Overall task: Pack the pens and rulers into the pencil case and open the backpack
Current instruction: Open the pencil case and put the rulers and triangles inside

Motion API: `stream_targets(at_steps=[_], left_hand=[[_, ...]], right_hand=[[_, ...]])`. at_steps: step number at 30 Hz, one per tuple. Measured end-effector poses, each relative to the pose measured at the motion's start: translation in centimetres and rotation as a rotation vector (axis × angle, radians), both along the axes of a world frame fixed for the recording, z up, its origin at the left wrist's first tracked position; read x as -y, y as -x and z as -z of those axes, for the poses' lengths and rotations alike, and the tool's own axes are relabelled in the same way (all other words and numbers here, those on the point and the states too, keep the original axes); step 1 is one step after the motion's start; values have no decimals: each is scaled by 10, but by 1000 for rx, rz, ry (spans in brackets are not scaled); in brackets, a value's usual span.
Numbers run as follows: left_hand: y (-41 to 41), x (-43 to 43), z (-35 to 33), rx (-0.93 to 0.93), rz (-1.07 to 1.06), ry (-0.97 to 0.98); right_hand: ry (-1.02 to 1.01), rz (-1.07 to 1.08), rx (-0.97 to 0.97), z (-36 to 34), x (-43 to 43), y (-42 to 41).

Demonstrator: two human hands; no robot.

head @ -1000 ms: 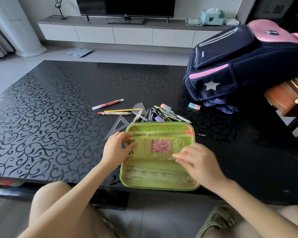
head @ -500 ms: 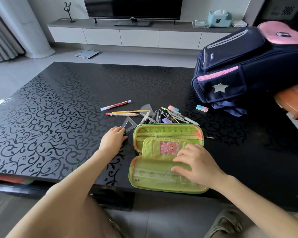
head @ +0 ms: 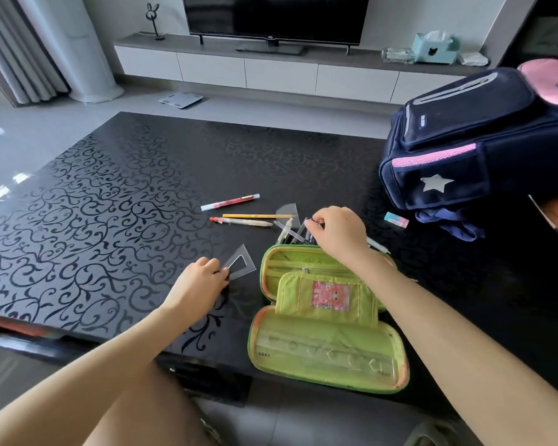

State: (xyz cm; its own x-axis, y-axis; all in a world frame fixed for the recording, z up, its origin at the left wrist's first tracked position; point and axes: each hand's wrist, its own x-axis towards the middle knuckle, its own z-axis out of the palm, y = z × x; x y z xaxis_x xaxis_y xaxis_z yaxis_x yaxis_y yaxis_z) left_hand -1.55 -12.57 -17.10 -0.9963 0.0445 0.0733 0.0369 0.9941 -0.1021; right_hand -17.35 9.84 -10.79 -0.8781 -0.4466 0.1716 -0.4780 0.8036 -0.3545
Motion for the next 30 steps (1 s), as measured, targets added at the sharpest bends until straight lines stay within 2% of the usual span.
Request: stream_targets(at_steps=[2, 5, 8, 10, 13, 17, 21, 23, 26, 28, 30], left_hand=[[-8, 15, 2, -45, -70, -85], [-14, 29, -1, 5, -176, -144], [-23, 32, 6, 9, -82, -22], [-34, 30, 15, -30, -24, -70], [-47, 32, 14, 95, -48, -107], [-59, 29, 5, 156, -70, -241], [-71, 21, -1, 275, -99, -265], [-78, 14, -6, 314, -78, -257], [-86, 6, -10, 359, -56, -281], [-93, 5, -12, 392, -51, -297], [-99, 6, -8, 270, 55, -241]], right_hand=[[-51, 39, 95, 2, 27, 18], [-137, 82, 179, 9, 61, 37], [-293, 88, 191, 14, 83, 43], [-408, 69, 192, 19, 92, 41], [-541, 52, 120, 26, 101, 35], [-551, 89, 85, 23, 102, 25], [-512, 127, 24, 12, 95, 17], [-422, 159, 10, 8, 90, 10], [-136, 255, 61, 3, 79, 5], [36, 308, 172, -3, 69, 5], [213, 338, 344, -9, 60, 6]])
